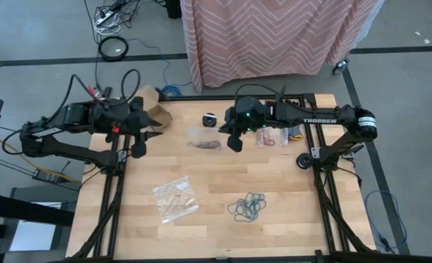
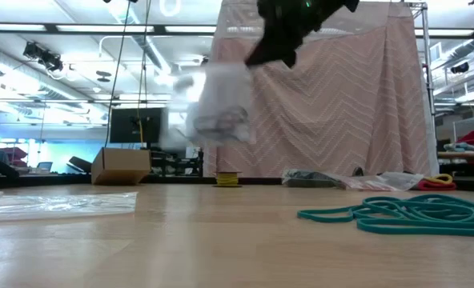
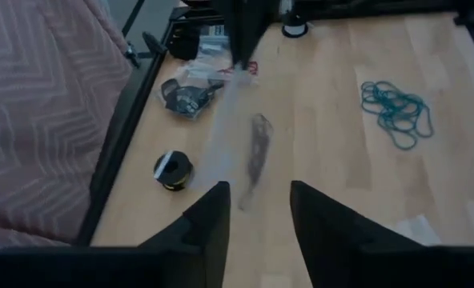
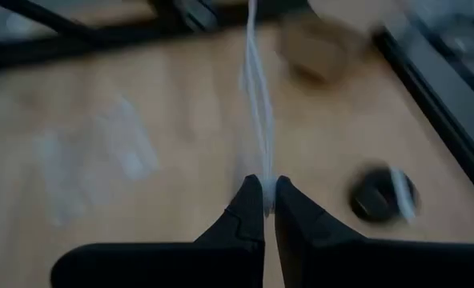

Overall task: Sort rubber bands
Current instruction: Close the transparent zip bag

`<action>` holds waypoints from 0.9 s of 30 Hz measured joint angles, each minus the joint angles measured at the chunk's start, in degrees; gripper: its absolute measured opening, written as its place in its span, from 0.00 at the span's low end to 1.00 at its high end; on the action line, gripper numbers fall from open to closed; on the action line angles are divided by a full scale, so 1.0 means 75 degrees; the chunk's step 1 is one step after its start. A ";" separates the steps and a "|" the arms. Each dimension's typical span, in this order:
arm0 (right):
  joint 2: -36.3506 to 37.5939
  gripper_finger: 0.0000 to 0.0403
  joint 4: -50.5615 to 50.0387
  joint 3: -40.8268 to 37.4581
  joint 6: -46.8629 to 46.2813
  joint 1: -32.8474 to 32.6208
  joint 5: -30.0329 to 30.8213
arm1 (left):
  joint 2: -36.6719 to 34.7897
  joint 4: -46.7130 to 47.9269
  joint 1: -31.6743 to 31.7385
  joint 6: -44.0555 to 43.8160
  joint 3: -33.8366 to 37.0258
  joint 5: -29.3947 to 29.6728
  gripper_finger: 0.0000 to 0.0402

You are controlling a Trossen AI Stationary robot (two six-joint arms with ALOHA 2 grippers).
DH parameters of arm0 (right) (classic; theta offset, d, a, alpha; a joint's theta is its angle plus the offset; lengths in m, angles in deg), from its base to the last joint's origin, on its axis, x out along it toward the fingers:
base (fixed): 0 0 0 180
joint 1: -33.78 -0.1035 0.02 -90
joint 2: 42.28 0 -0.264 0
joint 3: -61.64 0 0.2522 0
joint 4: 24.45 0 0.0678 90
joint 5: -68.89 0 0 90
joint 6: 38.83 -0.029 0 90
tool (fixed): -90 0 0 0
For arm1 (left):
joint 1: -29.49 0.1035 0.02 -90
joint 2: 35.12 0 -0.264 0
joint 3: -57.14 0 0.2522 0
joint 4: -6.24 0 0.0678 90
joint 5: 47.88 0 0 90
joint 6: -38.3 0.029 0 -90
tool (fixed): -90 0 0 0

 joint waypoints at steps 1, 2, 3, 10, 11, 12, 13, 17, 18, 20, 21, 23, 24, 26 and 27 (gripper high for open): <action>0.0000 0.03 -0.0153 -0.0054 -0.0010 0.0123 0.0077 | 0.0008 -0.0010 0.0000 -0.0138 0.0000 -0.0021 0.35; 0.0000 0.03 -0.0290 -0.0142 -0.0025 0.0265 0.0105 | 0.0008 0.0001 0.0000 -0.0228 0.0000 -0.0026 0.36; 0.0000 0.03 -0.0496 -0.0244 -0.0083 0.0419 0.0106 | -0.0016 0.0017 0.0000 -0.0333 0.0002 -0.0062 0.36; 0.0079 0.03 -0.1760 -0.1147 -0.0650 0.1582 0.0337 | -0.0027 0.0206 0.0000 -0.0813 0.0009 -0.0328 0.37; 0.0171 0.03 -0.1764 -0.1313 -0.0757 0.1717 0.0421 | -0.0031 0.0231 0.0000 -0.0900 0.0009 -0.0372 0.37; 0.0317 0.03 -0.1670 -0.1481 -0.0885 0.1867 0.0526 | -0.0039 0.0245 0.0000 -0.0958 0.0009 -0.0427 0.37; 0.0477 0.03 -0.1609 -0.1649 -0.1036 0.2004 0.0671 | -0.0041 0.0287 0.0000 -0.1009 0.0009 -0.0459 0.37; 0.1248 0.03 -0.1633 -0.2432 -0.1716 0.2523 0.1503 | -0.0030 0.0393 0.0000 -0.1223 0.0012 -0.0540 0.37; 0.1525 0.03 -0.1633 -0.2638 -0.1929 0.2651 0.1703 | -0.0033 0.0398 0.0000 -0.1258 0.0012 -0.0573 0.37; 0.2036 0.03 -0.1660 -0.3031 -0.2336 0.2925 0.1908 | -0.0035 0.0403 0.0000 -0.1317 0.0012 -0.0598 0.37; 0.2270 0.03 -0.1704 -0.3251 -0.2534 0.3047 0.1937 | -0.0032 0.0422 0.0000 -0.1319 0.0012 -0.0598 0.37; 0.2731 0.04 -0.1941 -0.3656 -0.3129 0.3244 0.1974 | -0.0024 0.0425 0.0000 -0.1319 0.0015 -0.0598 0.37; 0.2966 0.05 -0.2027 -0.3837 -0.3543 0.3304 0.2023 | -0.0024 0.0421 0.0000 -0.1319 0.0015 -0.0598 0.37; 0.3466 0.07 -0.2153 -0.4192 -0.4394 0.3370 0.2127 | -0.0024 0.0426 0.0000 -0.1310 0.0015 -0.0593 0.37; 0.3692 0.08 -0.2168 -0.4371 -0.4709 0.3370 0.2127 | -0.0023 0.0417 0.0000 -0.1295 0.0015 -0.0592 0.37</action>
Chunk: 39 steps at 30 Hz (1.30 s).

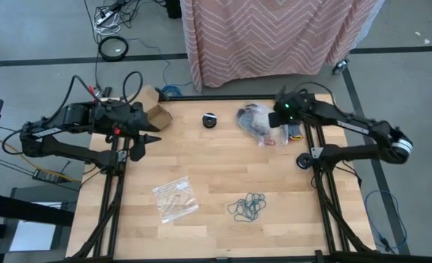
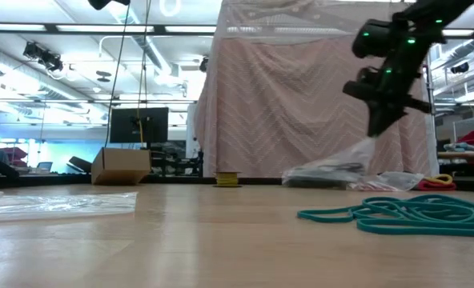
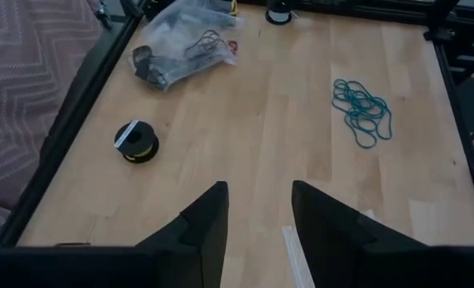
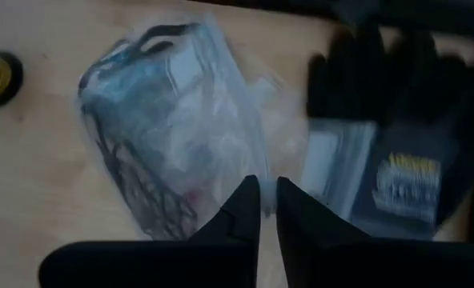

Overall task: Sort rubber bands
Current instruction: Close the transparent zip bag, then open the transparent zip bag

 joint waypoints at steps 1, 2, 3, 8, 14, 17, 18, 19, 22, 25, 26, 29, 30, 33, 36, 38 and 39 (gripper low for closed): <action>0.0233 0.09 -0.0007 -0.0159 -0.0242 -0.0016 -0.0029 | 0.0002 -0.0001 0.0000 0.0015 0.0001 0.0000 0.37; 0.0470 0.10 -0.0007 -0.0299 -0.0422 -0.0066 -0.0076 | 0.0004 0.0001 0.0000 0.0018 0.0007 0.0000 0.37; 0.0703 0.11 0.0010 -0.0412 -0.0593 -0.0146 -0.0096 | 0.0005 0.0001 0.0000 0.0021 0.0012 0.0003 0.37; 0.1671 0.17 0.0028 -0.0643 -0.1019 -0.0576 -0.0105 | 0.0005 0.0001 0.0000 0.0041 0.0012 0.0020 0.37; 0.2563 0.28 0.0155 -0.0649 -0.1061 -0.0870 0.0122 | 0.0005 0.0049 0.0000 -0.0337 0.0016 0.0020 0.37; 0.2882 0.33 0.0679 -0.0652 -0.1013 -0.1077 -0.0653 | -0.0004 0.0035 -0.0008 -0.0825 0.0225 -0.0048 0.37; 0.2932 0.34 0.0987 -0.0652 -0.0971 -0.1187 -0.1035 | -0.0004 0.0051 -0.0033 -0.1016 0.0354 -0.0114 0.37; 0.2951 0.34 0.1331 -0.0652 -0.0945 -0.1334 -0.1412 | -0.0003 0.0041 -0.0085 -0.1224 0.0515 -0.0169 0.37; 0.2845 0.33 0.2293 -0.0652 -0.0754 -0.1991 -0.2329 | 0.0019 -0.0224 -0.0375 -0.1959 0.1231 -0.0400 0.37; 0.2543 0.30 0.2996 -0.0652 -0.0673 -0.2940 -0.2690 | 0.0076 -0.1190 -0.0833 -0.2814 0.2278 -0.0830 0.37; 0.2420 0.30 0.3204 -0.0652 -0.0673 -0.3304 -0.2706 | 0.0102 -0.1619 -0.1018 -0.3131 0.2658 -0.1059 0.37; 0.1951 0.27 0.3886 -0.0652 -0.0681 -0.4439 -0.2576 | 0.0254 -0.3046 -0.1583 -0.4157 0.3710 -0.1591 0.37; 0.1766 0.26 0.4125 -0.0651 -0.0676 -0.4791 -0.2491 | 0.0332 -0.3326 -0.1801 -0.4475 0.4016 -0.1606 0.37; 0.1191 0.25 0.4716 -0.0652 -0.0566 -0.5735 -0.2175 | 0.0694 -0.4108 -0.2409 -0.5138 0.4727 -0.1154 0.37; 0.0620 0.23 0.5111 -0.0652 -0.0479 -0.6385 -0.1877 | 0.1124 -0.4242 -0.2831 -0.5686 0.5116 -0.0494 0.36; 0.0232 0.23 0.5232 -0.0652 -0.0481 -0.6656 -0.1840 | 0.1458 -0.4108 -0.3060 -0.6085 0.5185 -0.0103 0.35; 0.0068 0.23 0.5239 -0.0652 -0.0498 -0.6768 -0.1842 | 0.1613 -0.3886 -0.3158 -0.6289 0.5187 0.0045 0.35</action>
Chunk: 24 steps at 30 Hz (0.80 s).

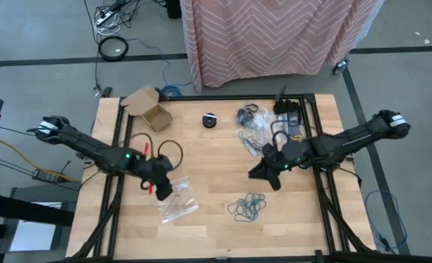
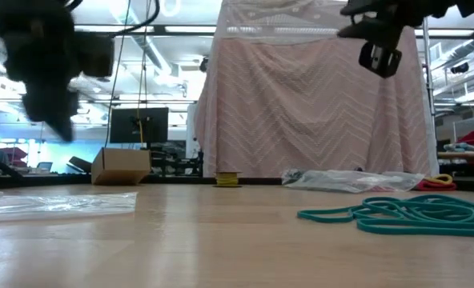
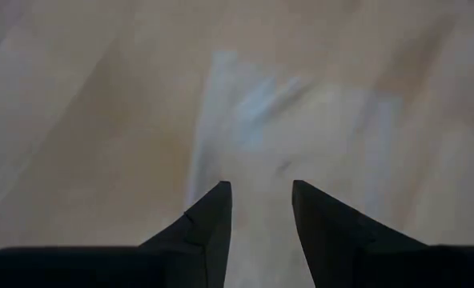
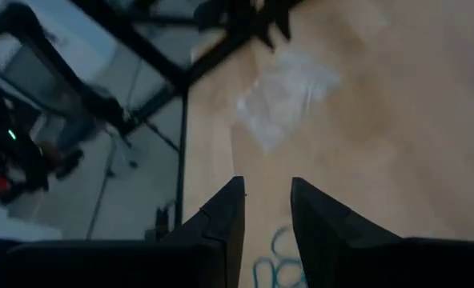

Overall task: Sort rubber bands
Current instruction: Open the transparent zip bag

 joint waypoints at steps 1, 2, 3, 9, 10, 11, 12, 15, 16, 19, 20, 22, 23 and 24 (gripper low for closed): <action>-0.0154 0.23 -0.0015 0.0000 -0.0052 -0.0105 0.0000 | 0.0170 0.0177 -0.0080 -0.0199 0.0003 0.0047 0.35; -0.0302 0.23 0.0017 0.0000 -0.0064 -0.0197 -0.0003 | 0.0360 0.0304 -0.0163 -0.0382 0.0000 0.0059 0.35; -0.0432 0.23 0.0024 0.0000 -0.0067 -0.0281 -0.0003 | 0.0519 0.0485 -0.0255 -0.0571 0.0000 0.0060 0.35; -0.0891 0.22 0.0016 0.0000 -0.0217 -0.0621 -0.0008 | 0.0975 0.0913 -0.0840 -0.1190 0.0012 -0.0015 0.35; -0.0903 0.22 -0.0011 0.0000 -0.0218 -0.0663 -0.0001 | 0.0991 0.0868 -0.0924 -0.1226 0.0006 -0.0013 0.35; -0.0903 0.22 -0.0014 0.0000 -0.0217 -0.0699 0.0004 | 0.1005 0.0875 -0.1006 -0.1321 -0.0003 -0.0016 0.35; -0.0901 0.22 0.0013 0.0000 -0.0217 -0.0721 0.0014 | 0.1009 0.0996 -0.1086 -0.1399 -0.0003 -0.0019 0.35; -0.0866 0.22 -0.0058 0.0000 -0.0209 -0.0737 0.0042 | 0.1008 0.1441 -0.1300 -0.1694 0.0000 -0.0015 0.35; -0.0859 0.22 -0.0036 0.0000 -0.0208 -0.0737 0.0046 | 0.1009 0.1542 -0.1369 -0.1782 0.0007 0.0030 0.35; -0.0860 0.22 -0.0085 0.0000 -0.0107 -0.0736 0.0079 | 0.1006 0.1431 -0.1489 -0.1992 0.0164 0.0235 0.35; -0.0860 0.22 -0.0071 0.0000 -0.0078 -0.0734 0.0084 | 0.1006 0.1177 -0.1504 -0.2009 0.0282 0.0251 0.35; -0.0858 0.22 -0.0084 0.0003 -0.0062 -0.0728 0.0082 | 0.1006 0.0236 -0.1502 -0.2017 0.0624 0.0168 0.35; -0.0858 0.22 -0.0106 0.0003 -0.0065 -0.0728 0.0079 | 0.1006 -0.0353 -0.1502 -0.2039 0.0825 0.0023 0.35; -0.0858 0.22 -0.0106 0.0003 -0.0067 -0.0730 0.0079 | 0.1006 -0.0953 -0.1504 -0.2155 0.1049 -0.0091 0.35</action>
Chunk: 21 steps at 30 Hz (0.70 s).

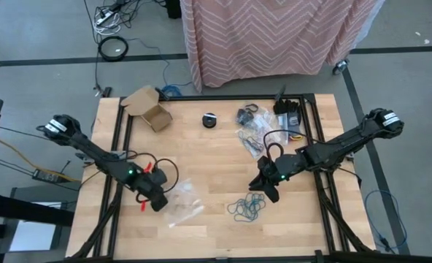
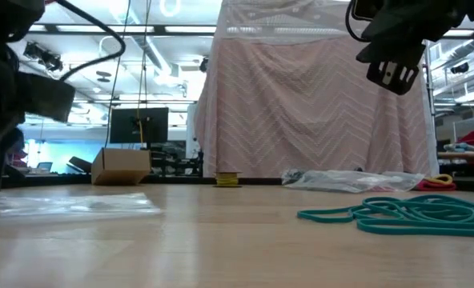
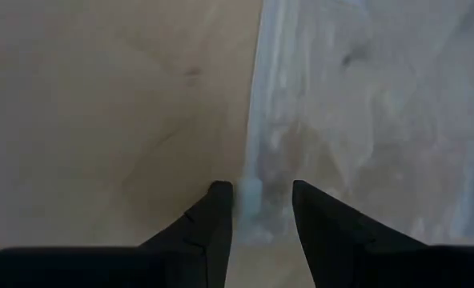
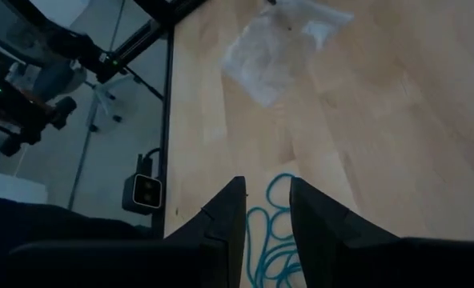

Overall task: Sort rubber bands
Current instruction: Open the transparent zip bag

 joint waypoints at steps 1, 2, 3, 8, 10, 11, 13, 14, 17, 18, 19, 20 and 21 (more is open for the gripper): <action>0.0000 0.22 0.0011 0.0000 -0.0001 -0.0001 0.0000 | 0.0015 -0.0446 -0.0010 -0.0198 0.0185 -0.0060 0.35; 0.0000 0.22 0.0010 0.0000 -0.0002 0.0001 0.0000 | 0.0054 -0.0779 -0.0014 -0.0471 0.0326 -0.0101 0.35; 0.0000 0.22 0.0005 0.0000 -0.0004 -0.0001 -0.0001 | 0.0110 -0.0891 -0.0026 -0.0764 0.0396 -0.0092 0.35; 0.0000 0.22 0.0020 0.0000 -0.0292 -0.0007 -0.0035 | 0.0134 -0.0658 -0.0058 -0.1220 0.0254 0.0205 0.20; 0.0000 0.22 0.0024 0.0000 -0.0319 -0.0007 -0.0038 | 0.0113 -0.0585 -0.0065 -0.1032 0.0095 0.0378 0.09; 0.0000 0.22 0.0025 0.0000 -0.0318 -0.0010 -0.0038 | 0.0115 -0.0609 -0.0056 -0.0987 0.0019 0.0440 0.05; 0.0000 0.22 0.0052 0.0000 -0.0318 -0.0010 -0.0041 | 0.0099 -0.0741 -0.0051 -0.0959 -0.0083 0.0535 0.03; 0.0000 0.22 0.0053 0.0000 -0.0307 -0.0006 -0.0041 | 0.0103 -0.0781 -0.0053 -0.0925 -0.0128 0.0530 0.02; 0.0003 0.22 0.0141 0.0000 -0.0237 0.0047 -0.0067 | 0.0105 -0.0825 -0.0056 -0.0734 -0.0371 0.0555 0.01; 0.0003 0.22 0.0177 0.0000 -0.0203 0.0056 -0.0068 | 0.0100 -0.0884 -0.0053 -0.0593 -0.0482 0.0606 0.01; 0.0003 0.22 0.0211 0.0000 -0.0159 0.0077 -0.0064 | 0.0099 -0.0901 -0.0051 -0.0463 -0.0603 0.0686 0.01; 0.0001 0.22 0.0242 0.0000 -0.0098 0.0102 -0.0063 | 0.0099 -0.0886 -0.0038 -0.0349 -0.0708 0.0737 0.01; 0.0003 0.22 0.0250 0.0000 -0.0035 0.0135 -0.0064 | 0.0099 -0.0839 -0.0025 -0.0250 -0.0791 0.0768 0.01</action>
